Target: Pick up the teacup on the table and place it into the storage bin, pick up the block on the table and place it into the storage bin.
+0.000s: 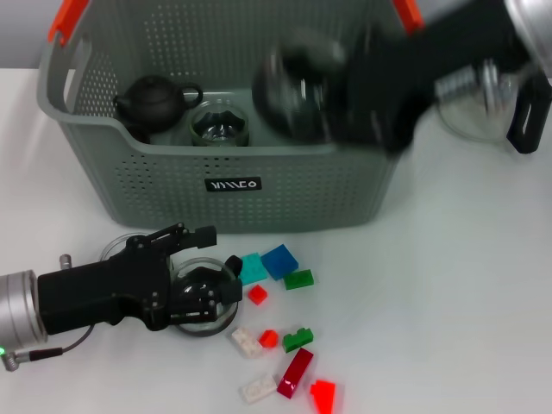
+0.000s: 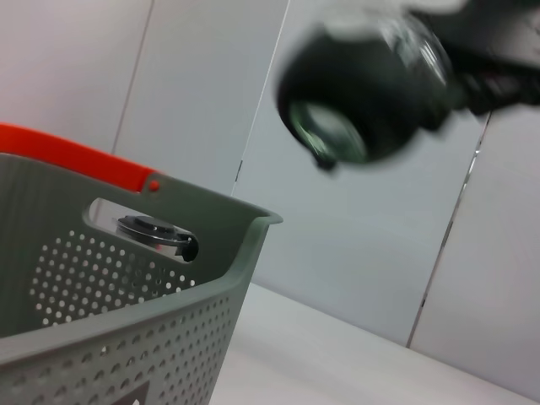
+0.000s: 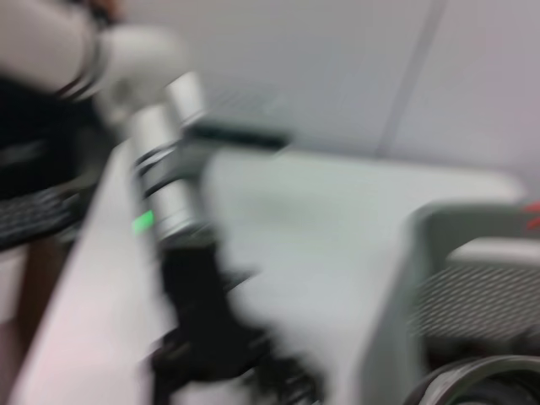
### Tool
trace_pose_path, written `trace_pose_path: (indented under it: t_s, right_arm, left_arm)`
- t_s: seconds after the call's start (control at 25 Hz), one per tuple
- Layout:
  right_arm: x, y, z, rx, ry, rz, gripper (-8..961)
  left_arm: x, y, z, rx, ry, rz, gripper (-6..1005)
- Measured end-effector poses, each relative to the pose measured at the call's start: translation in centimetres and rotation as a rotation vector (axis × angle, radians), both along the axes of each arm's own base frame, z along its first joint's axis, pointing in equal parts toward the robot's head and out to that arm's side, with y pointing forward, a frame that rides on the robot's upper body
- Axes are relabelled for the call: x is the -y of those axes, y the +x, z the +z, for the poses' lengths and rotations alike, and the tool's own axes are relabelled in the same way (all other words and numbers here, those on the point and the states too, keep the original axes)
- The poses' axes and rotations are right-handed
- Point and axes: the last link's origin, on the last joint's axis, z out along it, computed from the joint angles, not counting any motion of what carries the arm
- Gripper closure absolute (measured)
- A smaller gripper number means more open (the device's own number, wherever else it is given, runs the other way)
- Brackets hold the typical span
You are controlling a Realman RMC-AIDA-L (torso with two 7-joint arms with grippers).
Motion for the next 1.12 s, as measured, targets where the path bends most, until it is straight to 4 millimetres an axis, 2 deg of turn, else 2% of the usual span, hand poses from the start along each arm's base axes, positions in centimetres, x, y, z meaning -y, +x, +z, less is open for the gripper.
trace_pose_path:
  t_s: [0.12,0.28,0.4,0.56,0.68,0.84,1.12]
  right_arm:
    - [-1.7,-1.1,0.9,-0.071,0.092,-0.007,894]
    - [-3.9,-1.3,0.4,-0.097,0.182,-0.05,894]
    - [-5.9,-0.6,-0.9,-0.086,0.222,-0.115,895]
    - [-9.0,1.4,-3.6,-0.068,0.265,-0.265,895]
    - [-10.6,2.9,-5.4,-0.025,0.296,-0.344,894]
    - [-11.5,4.2,-7.2,0.03,0.331,-0.382,894]
    - [-11.7,5.4,-8.3,0.051,0.34,-0.412,893]
  left_arm:
    - [0.0,0.0,0.0,0.001,-0.001,-0.001,65]
    - [0.1,0.1,0.0,0.004,-0.004,-0.005,65]
    - [0.0,0.2,0.0,0.009,-0.007,-0.013,65]
    - [-0.1,0.3,0.1,0.009,-0.006,-0.017,65]
    - [-0.2,0.3,0.2,0.007,-0.006,-0.02,65]
    - [-0.3,0.4,0.4,0.003,-0.006,-0.027,65]
    - [-0.5,0.5,0.5,-0.002,-0.005,-0.036,65]
